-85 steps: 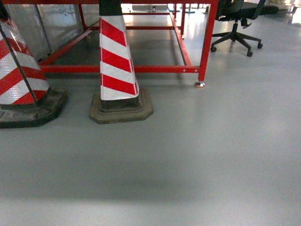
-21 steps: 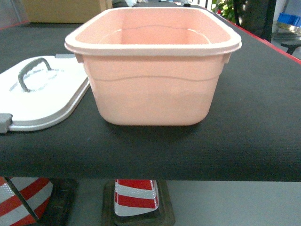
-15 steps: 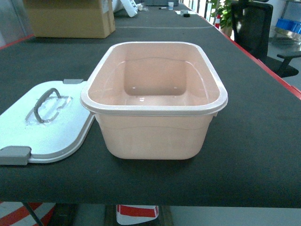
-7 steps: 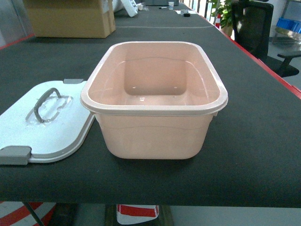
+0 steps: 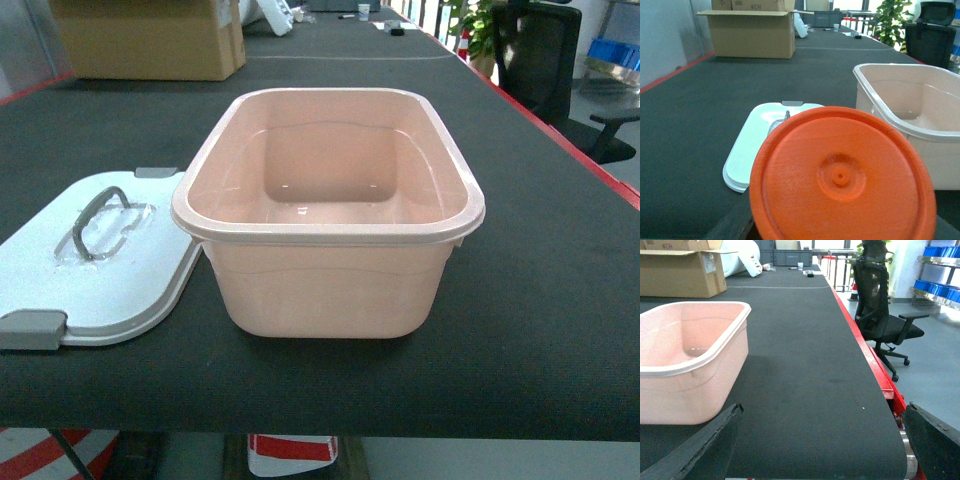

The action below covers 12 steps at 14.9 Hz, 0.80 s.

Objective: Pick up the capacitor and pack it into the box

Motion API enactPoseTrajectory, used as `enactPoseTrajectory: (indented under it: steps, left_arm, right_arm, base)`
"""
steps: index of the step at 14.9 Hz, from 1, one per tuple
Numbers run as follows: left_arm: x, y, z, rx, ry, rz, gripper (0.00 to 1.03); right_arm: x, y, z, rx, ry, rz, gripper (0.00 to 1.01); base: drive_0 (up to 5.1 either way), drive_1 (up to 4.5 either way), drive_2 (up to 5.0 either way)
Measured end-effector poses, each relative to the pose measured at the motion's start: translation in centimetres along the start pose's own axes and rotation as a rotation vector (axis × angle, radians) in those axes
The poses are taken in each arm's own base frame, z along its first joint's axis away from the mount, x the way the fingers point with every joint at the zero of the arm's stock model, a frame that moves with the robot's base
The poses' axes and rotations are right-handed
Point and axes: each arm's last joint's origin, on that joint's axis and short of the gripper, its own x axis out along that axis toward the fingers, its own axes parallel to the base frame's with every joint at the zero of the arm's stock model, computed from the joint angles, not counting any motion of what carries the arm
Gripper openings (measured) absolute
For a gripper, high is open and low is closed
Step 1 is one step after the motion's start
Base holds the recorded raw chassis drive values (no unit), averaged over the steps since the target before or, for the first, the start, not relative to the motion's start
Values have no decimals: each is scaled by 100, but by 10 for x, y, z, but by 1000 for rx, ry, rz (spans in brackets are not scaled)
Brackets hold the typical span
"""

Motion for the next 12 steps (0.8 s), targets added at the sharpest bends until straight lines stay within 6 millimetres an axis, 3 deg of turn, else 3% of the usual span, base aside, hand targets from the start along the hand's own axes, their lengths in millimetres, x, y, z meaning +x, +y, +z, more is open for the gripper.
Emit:
enactPoseTrajectory:
  steps: [4, 6, 9, 11, 12]
  left_arm:
    - [0, 0, 0, 0, 0, 0, 44]
    - [18, -2, 12, 7, -24, 19, 44]
    - [81, -33, 48, -4, -115, -147, 44]
    - [149, -76, 78, -13, -175, -264, 44]
    - [179, -102, 76, -2, -150, -299, 44]
  right_arm:
    - [0, 0, 0, 0, 0, 0, 98]
    - [0, 0, 0, 0, 0, 1, 98]
    - [0, 0, 0, 0, 0, 0, 98]
    - [0, 0, 0, 0, 1, 0, 98]
    - [0, 0, 0, 0, 0, 0, 98]
  base:
    - [0, 0, 0]
    - [0, 0, 0]
    - [0, 0, 0]
    - [0, 0, 0]
    - [0, 0, 0]
